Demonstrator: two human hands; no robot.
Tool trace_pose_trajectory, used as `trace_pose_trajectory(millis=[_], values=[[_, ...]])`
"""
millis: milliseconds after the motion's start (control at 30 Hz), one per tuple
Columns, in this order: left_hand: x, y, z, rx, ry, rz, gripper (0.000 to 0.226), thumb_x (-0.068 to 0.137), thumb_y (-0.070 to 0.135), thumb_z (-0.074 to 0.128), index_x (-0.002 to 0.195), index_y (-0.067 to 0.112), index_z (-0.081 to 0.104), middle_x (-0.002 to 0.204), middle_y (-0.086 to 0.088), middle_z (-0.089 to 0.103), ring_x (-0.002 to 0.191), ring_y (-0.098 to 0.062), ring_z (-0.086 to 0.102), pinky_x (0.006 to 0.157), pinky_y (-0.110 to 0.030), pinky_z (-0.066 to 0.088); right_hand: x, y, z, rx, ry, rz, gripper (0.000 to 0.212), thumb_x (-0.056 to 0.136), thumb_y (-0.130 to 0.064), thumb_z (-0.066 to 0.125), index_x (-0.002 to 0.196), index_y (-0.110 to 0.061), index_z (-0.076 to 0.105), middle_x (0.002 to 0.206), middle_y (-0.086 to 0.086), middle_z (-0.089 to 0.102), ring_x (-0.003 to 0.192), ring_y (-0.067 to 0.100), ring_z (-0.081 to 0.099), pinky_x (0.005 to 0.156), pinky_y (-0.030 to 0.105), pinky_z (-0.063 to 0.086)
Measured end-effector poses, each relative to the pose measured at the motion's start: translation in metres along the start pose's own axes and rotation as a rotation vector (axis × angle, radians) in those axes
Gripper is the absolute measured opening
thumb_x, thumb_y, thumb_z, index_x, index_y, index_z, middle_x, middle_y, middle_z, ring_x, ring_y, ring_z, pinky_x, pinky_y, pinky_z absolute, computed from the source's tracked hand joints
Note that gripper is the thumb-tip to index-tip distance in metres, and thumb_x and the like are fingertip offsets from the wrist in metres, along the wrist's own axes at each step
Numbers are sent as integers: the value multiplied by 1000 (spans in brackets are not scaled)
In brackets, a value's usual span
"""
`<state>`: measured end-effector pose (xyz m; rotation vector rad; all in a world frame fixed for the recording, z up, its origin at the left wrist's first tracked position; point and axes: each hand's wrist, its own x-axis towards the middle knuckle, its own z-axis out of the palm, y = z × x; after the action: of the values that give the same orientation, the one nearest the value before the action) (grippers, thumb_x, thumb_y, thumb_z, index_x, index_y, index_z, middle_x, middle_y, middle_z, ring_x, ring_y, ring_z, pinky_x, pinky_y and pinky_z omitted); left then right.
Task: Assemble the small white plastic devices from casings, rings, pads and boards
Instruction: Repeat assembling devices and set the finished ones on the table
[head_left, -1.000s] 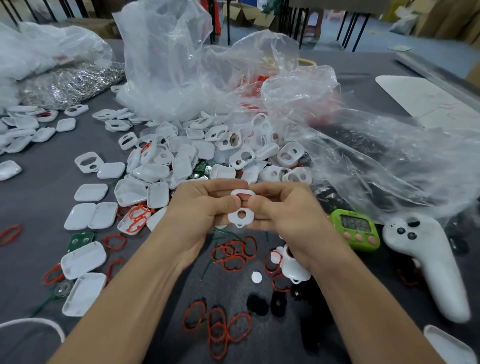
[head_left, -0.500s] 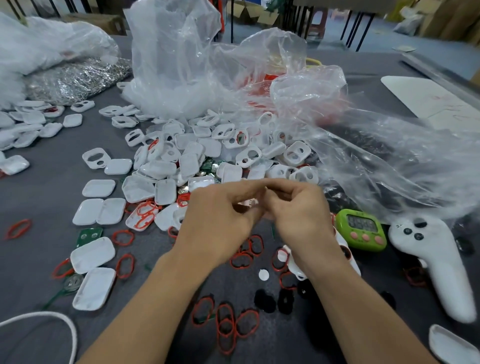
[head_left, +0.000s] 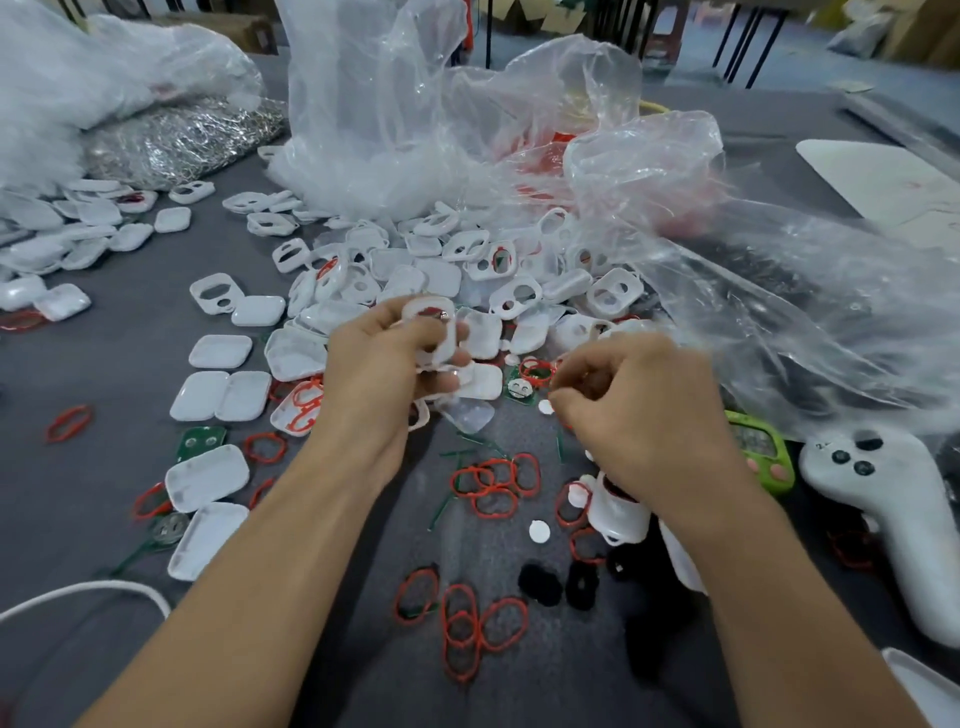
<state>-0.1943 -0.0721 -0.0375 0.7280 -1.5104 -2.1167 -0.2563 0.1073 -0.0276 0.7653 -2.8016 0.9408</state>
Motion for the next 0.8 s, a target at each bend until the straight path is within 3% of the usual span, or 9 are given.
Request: trace_pose_trajectory(millis=[100, 267, 467, 633, 700, 800], values=[[11, 8, -13, -155, 79, -6, 18, 94, -6, 46, 95, 3, 61, 75, -6, 74, 50, -9, 56, 42, -17, 43, -3, -6, -4, -56, -226, -62, 12, 75, -19, 78, 74, -31, 80, 61, -20, 65, 63, -1, 62, 58, 8, 43], [14, 11, -21, -189, 87, -27, 15, 94, -4, 48, 98, 2, 62, 77, -5, 75, 54, -10, 59, 48, -16, 47, -13, -20, -21, 9, -672, -103, 18, 58, -28, 93, 65, -35, 77, 54, -13, 65, 46, -2, 56, 44, 9, 37], [10, 8, -15, -59, 47, 33, 19, 90, -6, 53, 99, 5, 65, 74, -4, 74, 53, -12, 59, 46, -19, 45, -26, -32, -15, -149, -831, -217, 27, 52, -31, 97, 71, -29, 77, 53, -14, 63, 47, -1, 57, 42, 13, 37], [0, 8, -8, -28, 31, 27, 24, 87, -9, 54, 102, 4, 66, 71, -6, 74, 50, -15, 59, 43, -20, 44, -30, -35, -7, -185, -784, -255, 21, 58, -28, 92, 69, -26, 74, 56, -16, 67, 52, -3, 60, 49, 12, 44], [-5, 5, -3, -5, 35, 44, 26, 86, -10, 56, 103, 8, 65, 71, -8, 74, 50, -18, 62, 44, -22, 47, -23, -31, -7, -17, -617, -164, 15, 63, -20, 88, 66, -25, 73, 57, -12, 68, 49, -1, 60, 49, 12, 42], [-15, -4, 7, 207, 32, 201, 23, 87, -3, 60, 99, 16, 65, 74, -6, 77, 54, -21, 71, 48, -29, 55, -12, -25, -7, 461, -209, 57, 18, 74, -6, 85, 67, -19, 74, 60, -3, 71, 49, 3, 61, 51, 16, 45]])
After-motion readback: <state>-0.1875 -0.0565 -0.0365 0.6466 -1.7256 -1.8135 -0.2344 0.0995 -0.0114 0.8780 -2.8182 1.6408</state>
